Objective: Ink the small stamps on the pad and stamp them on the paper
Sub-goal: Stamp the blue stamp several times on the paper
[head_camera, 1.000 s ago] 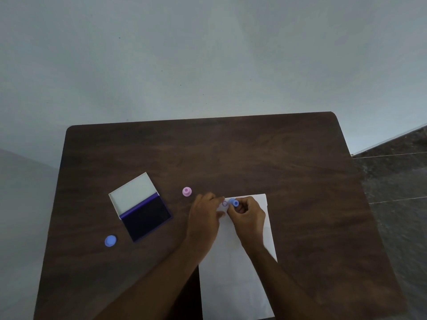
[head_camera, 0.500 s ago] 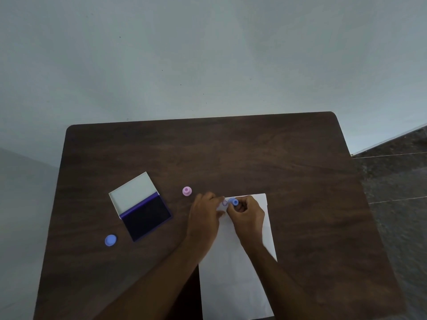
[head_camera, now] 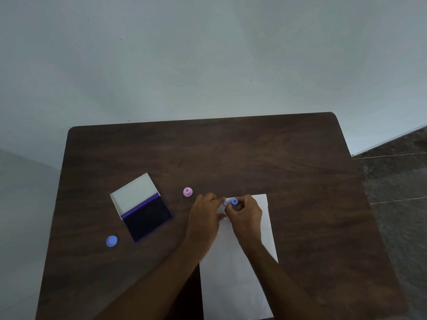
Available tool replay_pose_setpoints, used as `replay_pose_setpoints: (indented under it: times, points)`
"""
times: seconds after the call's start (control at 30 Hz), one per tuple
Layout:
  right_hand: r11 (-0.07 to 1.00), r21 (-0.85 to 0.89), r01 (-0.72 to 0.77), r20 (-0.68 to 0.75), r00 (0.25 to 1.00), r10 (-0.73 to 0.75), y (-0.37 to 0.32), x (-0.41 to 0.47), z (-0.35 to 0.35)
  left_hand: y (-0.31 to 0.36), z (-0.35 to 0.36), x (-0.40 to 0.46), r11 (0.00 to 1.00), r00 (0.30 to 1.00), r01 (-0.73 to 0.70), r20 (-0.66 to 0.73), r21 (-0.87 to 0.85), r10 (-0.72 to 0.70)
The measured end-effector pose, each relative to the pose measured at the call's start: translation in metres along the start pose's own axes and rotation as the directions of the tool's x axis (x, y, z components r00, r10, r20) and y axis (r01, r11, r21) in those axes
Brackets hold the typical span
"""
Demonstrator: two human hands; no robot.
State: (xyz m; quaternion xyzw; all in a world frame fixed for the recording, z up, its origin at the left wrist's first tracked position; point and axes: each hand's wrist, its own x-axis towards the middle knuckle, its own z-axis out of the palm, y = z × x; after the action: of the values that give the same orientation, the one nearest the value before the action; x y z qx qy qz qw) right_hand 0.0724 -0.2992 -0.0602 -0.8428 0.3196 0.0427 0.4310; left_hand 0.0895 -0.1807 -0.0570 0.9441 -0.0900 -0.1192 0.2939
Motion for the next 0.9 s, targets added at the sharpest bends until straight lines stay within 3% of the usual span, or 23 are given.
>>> replay_pose_setpoints:
  times: [0.67, 0.73, 0.8, 0.9]
  points:
    - [1.0, 0.008, -0.007, -0.009, 1.0, 0.007, 0.0, 0.002, 0.0, 0.004, 0.0, 0.0, 1.0, 1.0, 0.021, 0.023, 0.021, -0.022]
    - [0.995, 0.097, -0.033, -0.092, 0.995, 0.042, 0.002, 0.002, -0.006, 0.003, 0.0, 0.001, 0.999, 0.999, 0.022, 0.046, 0.024, -0.023]
    - [0.949, 0.295, -0.107, -0.12, 0.982, 0.148, 0.005, 0.006, -0.014, 0.004, -0.003, 0.002, 0.999, 0.997, 0.043, 0.057, -0.004, -0.043]
    - [0.778, 0.6, -0.186, -0.042, 0.964, 0.263, 0.005, 0.011, -0.022, 0.004, -0.003, 0.002, 0.999, 0.998, 0.044, 0.046, -0.018, -0.043]
